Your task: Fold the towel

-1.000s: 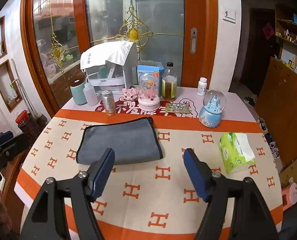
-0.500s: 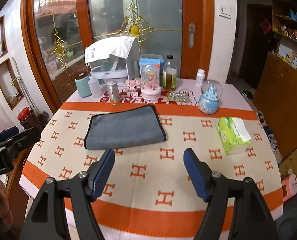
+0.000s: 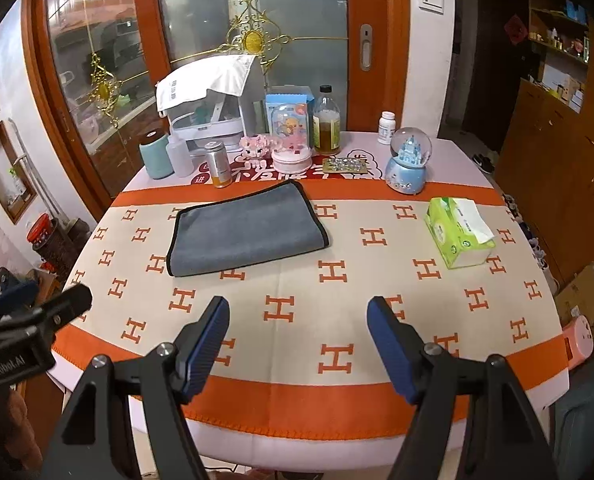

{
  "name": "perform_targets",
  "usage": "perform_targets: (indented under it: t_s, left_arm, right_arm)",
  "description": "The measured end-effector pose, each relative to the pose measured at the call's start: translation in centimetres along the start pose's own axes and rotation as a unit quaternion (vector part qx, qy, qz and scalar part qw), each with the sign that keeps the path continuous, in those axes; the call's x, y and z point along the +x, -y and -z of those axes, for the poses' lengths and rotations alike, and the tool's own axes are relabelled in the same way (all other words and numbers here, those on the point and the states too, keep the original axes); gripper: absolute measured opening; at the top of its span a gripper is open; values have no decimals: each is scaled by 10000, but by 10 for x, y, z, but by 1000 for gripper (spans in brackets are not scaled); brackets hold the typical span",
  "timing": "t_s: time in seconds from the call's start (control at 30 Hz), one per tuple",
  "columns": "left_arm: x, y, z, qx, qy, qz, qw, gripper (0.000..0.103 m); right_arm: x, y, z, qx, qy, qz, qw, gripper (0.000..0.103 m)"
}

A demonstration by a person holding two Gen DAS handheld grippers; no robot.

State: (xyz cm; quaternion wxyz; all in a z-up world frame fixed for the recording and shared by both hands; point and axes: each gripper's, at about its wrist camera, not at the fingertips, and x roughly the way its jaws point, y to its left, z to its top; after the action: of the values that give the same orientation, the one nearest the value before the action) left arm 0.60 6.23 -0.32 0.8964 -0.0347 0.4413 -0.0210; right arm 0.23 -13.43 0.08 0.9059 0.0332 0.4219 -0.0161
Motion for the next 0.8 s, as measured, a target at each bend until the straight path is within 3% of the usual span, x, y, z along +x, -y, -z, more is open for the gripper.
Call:
perform_targets:
  t_s: [0.27, 0.8]
  left_arm:
    - [-3, 4, 5, 135, 30, -164, 9998, 102]
    - [-4, 11, 7, 298, -53, -158, 9994, 102]
  right_arm:
    - [-1, -8, 3, -67, -83, 44, 9999, 72]
    - [-1, -11, 11, -51, -274, 173, 9995, 72]
